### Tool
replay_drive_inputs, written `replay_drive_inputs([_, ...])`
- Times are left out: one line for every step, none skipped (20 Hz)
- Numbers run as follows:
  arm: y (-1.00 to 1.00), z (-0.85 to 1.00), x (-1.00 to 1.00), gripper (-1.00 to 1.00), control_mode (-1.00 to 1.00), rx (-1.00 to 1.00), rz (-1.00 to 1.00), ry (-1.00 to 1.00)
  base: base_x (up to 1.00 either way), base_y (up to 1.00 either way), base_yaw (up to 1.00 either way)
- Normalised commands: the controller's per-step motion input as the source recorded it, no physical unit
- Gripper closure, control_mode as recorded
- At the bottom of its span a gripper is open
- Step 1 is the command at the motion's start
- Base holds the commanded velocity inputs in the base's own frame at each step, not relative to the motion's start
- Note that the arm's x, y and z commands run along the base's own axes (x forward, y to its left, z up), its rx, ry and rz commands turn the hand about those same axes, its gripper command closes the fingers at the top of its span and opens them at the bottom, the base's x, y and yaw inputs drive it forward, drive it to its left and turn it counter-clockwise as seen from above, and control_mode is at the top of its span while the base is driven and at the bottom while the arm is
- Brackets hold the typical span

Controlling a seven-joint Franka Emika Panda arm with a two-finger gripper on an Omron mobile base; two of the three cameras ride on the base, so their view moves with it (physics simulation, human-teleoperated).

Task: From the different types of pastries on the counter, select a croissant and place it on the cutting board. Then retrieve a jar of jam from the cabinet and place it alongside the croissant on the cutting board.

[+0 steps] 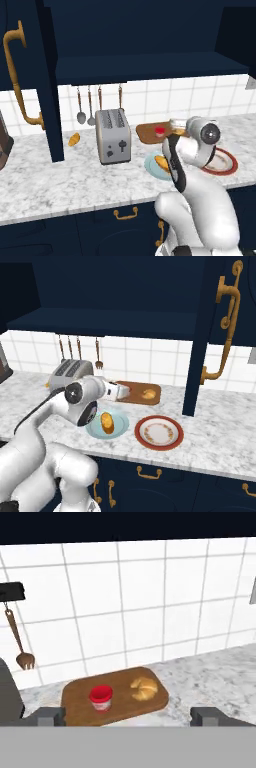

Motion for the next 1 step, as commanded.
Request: replay_drive_inputs([0.15,0.59,-0.94,-1.0,-1.0,0.01,-0.05,0.24,0.0,0.0,0.0])
